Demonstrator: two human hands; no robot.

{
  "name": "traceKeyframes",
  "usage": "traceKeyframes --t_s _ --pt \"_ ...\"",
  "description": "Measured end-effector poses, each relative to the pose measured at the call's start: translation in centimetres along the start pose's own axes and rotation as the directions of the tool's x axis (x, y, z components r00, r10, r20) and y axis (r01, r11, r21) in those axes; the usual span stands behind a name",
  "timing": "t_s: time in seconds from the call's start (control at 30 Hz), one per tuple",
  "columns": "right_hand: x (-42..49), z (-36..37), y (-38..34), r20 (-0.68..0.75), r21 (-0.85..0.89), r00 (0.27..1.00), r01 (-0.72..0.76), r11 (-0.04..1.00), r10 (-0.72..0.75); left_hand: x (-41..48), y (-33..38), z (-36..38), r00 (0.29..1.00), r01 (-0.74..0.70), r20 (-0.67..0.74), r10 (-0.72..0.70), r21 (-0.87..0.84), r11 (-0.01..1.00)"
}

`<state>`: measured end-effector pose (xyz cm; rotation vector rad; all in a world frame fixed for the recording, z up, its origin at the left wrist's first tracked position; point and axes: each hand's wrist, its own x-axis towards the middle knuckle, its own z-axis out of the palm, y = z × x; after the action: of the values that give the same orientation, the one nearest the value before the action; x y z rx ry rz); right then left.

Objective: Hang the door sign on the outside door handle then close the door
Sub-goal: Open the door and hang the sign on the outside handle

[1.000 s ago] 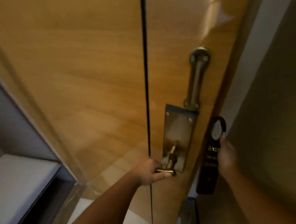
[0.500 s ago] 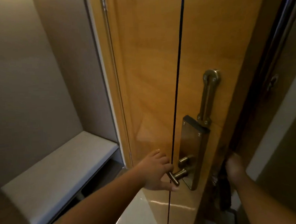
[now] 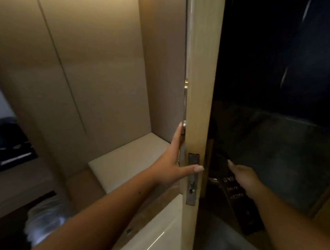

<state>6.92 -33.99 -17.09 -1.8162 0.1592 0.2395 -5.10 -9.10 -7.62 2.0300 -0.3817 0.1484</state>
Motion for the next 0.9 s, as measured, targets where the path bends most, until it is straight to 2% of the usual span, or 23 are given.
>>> traceKeyframes --t_s 0.1,0.2,0.4,0.47,0.6,0.77,0.9 --pt "0.0 4.0 -1.3 0.092 -0.010 0.993 0.077 0.997 -0.076 -1.8 -0.5 -2.5 0.977 0.006 -0.212 -0.015 -0.044 0.999" --pt "0.2 7.9 -2.1 0.183 -0.010 0.973 0.146 0.989 -0.142 -2.4 -1.3 -5.3 0.916 0.067 -0.393 -0.084 -0.056 0.996" --pt "3.7 14.1 -3.3 0.385 -0.012 0.920 0.082 0.997 -0.072 -1.9 -4.5 -11.7 0.742 0.213 -0.644 -0.185 -0.035 0.976" --pt "5.4 16.3 -4.0 0.489 -0.021 0.871 0.071 0.997 -0.051 -1.7 -5.9 -13.7 0.685 0.272 -0.688 -0.239 -0.062 0.960" --pt "7.9 19.4 -5.4 0.622 -0.012 0.780 0.093 0.996 -0.065 -1.5 -7.6 -17.4 0.655 0.313 -0.709 -0.262 -0.061 0.948" --pt "11.3 24.4 -7.0 0.717 -0.006 0.692 0.125 0.992 -0.083 -1.0 -10.3 -20.9 0.579 0.359 -0.758 -0.301 -0.094 0.929" --pt "13.2 27.8 -6.8 0.781 -0.008 0.620 0.128 0.992 -0.074 -1.0 -11.5 -23.3 0.560 0.465 -0.756 -0.340 -0.054 0.884"
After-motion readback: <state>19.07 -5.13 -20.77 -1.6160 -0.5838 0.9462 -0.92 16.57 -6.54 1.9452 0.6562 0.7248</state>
